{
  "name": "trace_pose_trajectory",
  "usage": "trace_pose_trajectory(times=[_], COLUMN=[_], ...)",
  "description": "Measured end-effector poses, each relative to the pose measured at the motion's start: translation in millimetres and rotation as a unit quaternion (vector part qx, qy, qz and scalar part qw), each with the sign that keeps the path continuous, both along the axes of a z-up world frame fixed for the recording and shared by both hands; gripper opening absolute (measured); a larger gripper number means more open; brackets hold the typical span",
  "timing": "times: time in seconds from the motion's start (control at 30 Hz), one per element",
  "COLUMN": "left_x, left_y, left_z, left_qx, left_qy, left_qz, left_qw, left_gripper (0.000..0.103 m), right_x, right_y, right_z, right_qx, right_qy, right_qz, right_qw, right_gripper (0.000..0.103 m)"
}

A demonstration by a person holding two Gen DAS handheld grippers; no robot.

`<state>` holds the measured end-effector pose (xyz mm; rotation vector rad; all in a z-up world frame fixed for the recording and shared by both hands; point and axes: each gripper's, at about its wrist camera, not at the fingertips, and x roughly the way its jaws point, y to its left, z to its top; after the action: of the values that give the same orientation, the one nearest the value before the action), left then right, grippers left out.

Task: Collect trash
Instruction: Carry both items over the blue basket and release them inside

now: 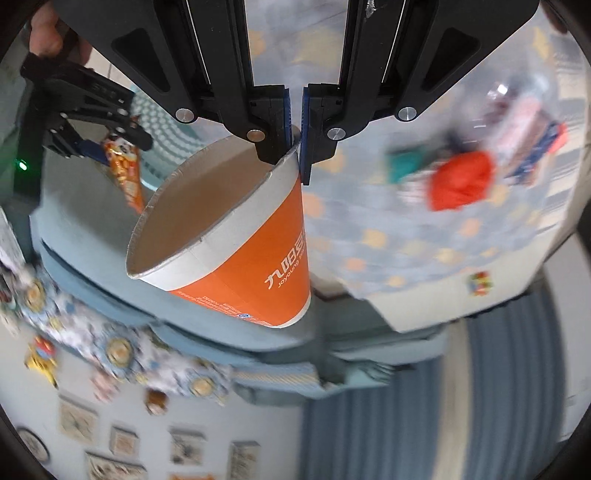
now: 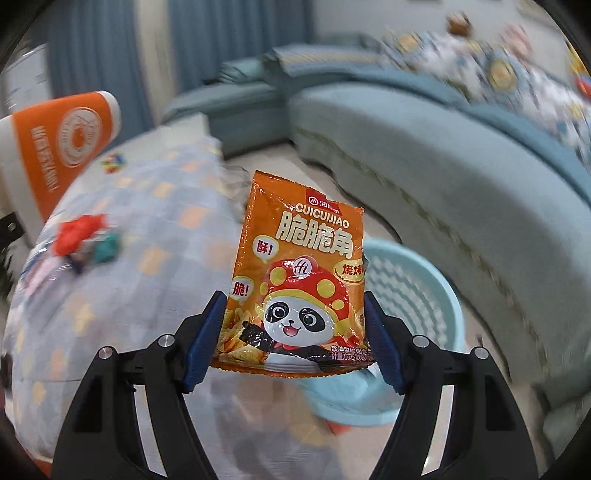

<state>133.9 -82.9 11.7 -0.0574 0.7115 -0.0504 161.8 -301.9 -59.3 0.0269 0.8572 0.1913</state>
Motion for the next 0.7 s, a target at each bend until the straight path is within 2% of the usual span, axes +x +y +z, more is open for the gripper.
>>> trace_pose_trajectory(times=[0.17,0.37,0.6,0.7], left_x=[37.5,59.3,65.5,63.0], left_y=[-41.9,-75.7,-86.8,-91.8], left_z=[-48.1,-86.5,-93.8,-94.1], left_qx=[-0.009,-0.005,-0.009,-0.012], left_qy=[0.045,0.085,0.096,0.094], left_qz=[-0.057,-0.105,-0.127,-0.135], left_qw=[0.9973,0.9908,0.9872,0.9862], left_gripper=[0.002,0.002,0.002,0.008], right_x=[21.1,33.8,29.8,23.3], right_y=[-34.3,-58.7,-83.4,-91.4], right_z=[-46.3,-88.2,-96.6,-91.9], right_qx=[-0.009,0.007,0.035,0.036], right_qy=[0.063,0.121,0.135,0.129], right_qz=[-0.054,-0.09,-0.108,-0.116], right_qw=[0.997,0.989,0.984,0.984], right_gripper=[0.071,0.074,0.079,0.079])
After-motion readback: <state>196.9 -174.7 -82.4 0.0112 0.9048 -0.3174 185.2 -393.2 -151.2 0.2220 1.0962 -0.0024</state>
